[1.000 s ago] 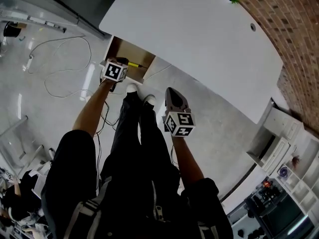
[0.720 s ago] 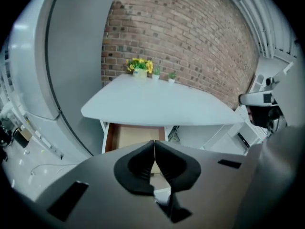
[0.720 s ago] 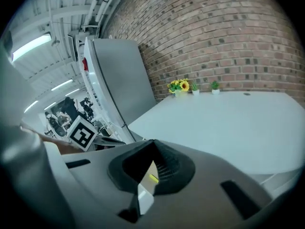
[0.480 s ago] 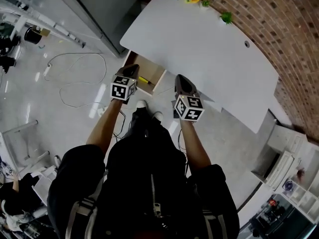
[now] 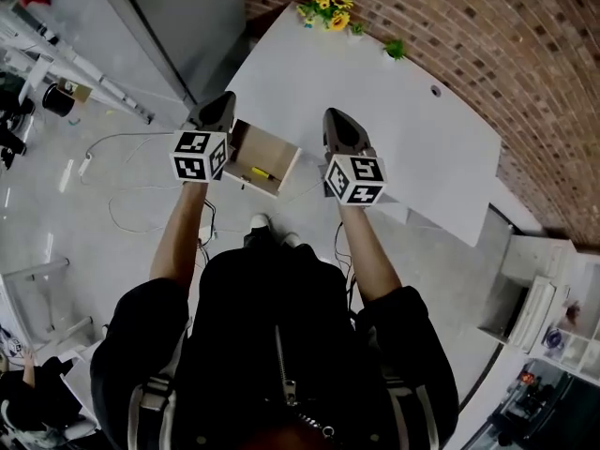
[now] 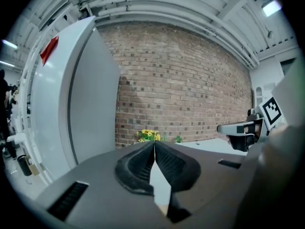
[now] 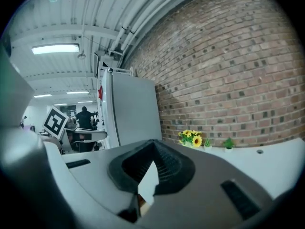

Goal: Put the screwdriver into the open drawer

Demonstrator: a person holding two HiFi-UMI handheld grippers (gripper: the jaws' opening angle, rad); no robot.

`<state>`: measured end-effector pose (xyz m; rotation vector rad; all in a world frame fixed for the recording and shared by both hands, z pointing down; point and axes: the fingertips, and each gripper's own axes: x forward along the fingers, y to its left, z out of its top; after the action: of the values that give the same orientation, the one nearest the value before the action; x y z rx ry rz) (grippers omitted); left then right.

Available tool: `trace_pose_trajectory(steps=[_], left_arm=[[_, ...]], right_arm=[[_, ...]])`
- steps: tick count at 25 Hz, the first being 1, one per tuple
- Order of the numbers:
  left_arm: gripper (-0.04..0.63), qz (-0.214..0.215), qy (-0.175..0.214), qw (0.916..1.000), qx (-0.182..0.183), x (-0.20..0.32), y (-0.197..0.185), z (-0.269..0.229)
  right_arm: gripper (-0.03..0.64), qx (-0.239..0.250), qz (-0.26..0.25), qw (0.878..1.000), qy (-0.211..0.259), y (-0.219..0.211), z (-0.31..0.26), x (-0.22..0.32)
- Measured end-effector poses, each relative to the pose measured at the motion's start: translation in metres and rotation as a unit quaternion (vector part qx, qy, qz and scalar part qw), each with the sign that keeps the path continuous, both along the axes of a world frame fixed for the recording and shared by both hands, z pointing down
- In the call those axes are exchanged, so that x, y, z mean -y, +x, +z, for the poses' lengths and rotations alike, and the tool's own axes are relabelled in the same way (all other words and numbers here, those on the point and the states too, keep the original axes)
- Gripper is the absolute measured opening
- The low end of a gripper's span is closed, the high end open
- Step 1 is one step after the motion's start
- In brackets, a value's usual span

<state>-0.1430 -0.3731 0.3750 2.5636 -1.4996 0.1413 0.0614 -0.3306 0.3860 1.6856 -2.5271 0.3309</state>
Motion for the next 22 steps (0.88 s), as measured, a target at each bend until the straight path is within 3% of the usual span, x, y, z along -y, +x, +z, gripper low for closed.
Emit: trace_pose_trajectory(steps=[6,22], left_arm=[[0.026,0.003,0.043,0.9991,0.004,-0.003,0.001,-0.036],[0.026,0.021,0.024,0.9994,0.01,-0.013,0.005,-0.012]], right_arm=[[0.006,-0.04,-0.013,0.998,0.042,-0.004,-0.025,-0.007],[0.006,-0.039,-0.007,0.999,0.027,-0.009,-0.009,-0.019]])
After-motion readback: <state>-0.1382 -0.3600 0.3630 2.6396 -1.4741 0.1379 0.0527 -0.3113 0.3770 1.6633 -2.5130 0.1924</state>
